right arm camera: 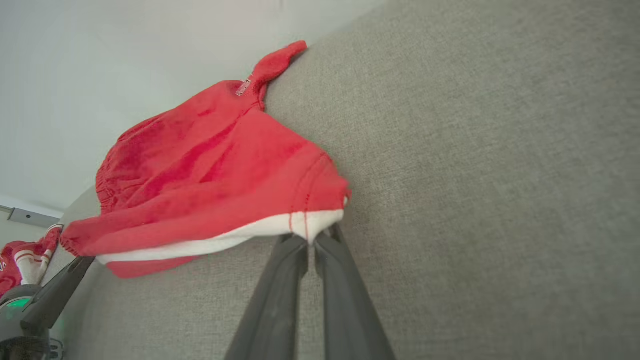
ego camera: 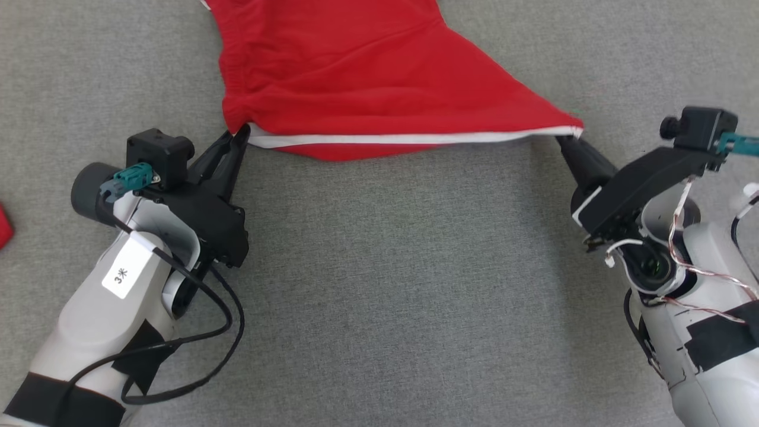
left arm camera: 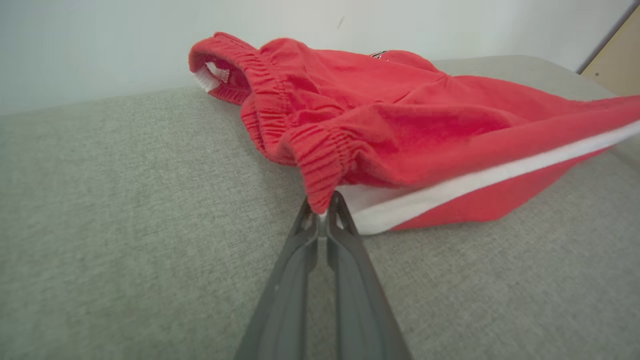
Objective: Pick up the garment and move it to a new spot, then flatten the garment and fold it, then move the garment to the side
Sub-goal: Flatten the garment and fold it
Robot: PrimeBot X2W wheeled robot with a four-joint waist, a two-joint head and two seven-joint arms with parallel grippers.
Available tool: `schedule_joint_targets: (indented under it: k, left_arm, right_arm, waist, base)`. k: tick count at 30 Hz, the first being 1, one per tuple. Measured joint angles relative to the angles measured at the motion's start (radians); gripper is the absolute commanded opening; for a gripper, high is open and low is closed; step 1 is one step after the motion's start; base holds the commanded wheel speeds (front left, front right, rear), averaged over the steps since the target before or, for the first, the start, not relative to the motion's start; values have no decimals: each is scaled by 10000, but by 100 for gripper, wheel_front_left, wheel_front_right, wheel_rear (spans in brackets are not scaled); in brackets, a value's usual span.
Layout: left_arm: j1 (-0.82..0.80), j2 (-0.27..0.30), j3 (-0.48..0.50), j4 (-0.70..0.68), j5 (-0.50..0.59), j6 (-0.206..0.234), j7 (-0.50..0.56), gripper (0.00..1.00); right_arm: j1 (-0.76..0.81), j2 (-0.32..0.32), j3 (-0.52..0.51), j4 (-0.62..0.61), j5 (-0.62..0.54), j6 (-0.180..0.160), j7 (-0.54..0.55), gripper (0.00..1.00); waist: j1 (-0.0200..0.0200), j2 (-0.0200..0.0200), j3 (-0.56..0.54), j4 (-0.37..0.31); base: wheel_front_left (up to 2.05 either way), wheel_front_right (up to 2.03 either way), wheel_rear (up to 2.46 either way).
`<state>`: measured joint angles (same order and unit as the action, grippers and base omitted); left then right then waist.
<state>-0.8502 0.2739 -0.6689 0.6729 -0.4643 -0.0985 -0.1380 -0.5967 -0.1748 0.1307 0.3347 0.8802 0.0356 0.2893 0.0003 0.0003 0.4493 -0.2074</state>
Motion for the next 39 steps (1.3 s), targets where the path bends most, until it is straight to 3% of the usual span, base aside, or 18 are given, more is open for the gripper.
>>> schedule_joint_targets:
  k: [8, 16, 26, 33, 39]
  left_arm:
    - [88, -276, 38, 803, -111, -77, -424, 0]
    - [1232, -604, 211, 1254, -546, 27, -830, 0]
    - [3002, -1062, 219, 1494, -777, 58, -1016, 0]
    - [4432, -1137, 230, 1444, -1087, 107, -1062, 0]
    - [4803, -1104, 213, 1375, -1093, 207, -1064, 0]
  right_arm:
    - [574, 2, -2, 437, 8, 270, -232, 0]
    - [2094, 48, 157, -48, 221, 525, -443, 0]
    - [4258, -330, 435, -698, -293, 523, -617, 0]
    - [5778, -886, 857, -1684, -1064, 174, -497, 0]
    - [6120, -949, 1185, -2075, -1384, -161, -148, 0]
  waist:
    - [-2, -1, -445, -59]
    - [-4, -3, -1486, 115]
    - [-6, -4, -2924, 396]
    - [-7, -5, -4054, 628]
    - [-6, -5, -4516, 807]
  base:
    - [0, 0, 0]
    - [0, 0, 0]
    - [0, 0, 0]
    - [0, 0, 0]
    - [0, 0, 0]
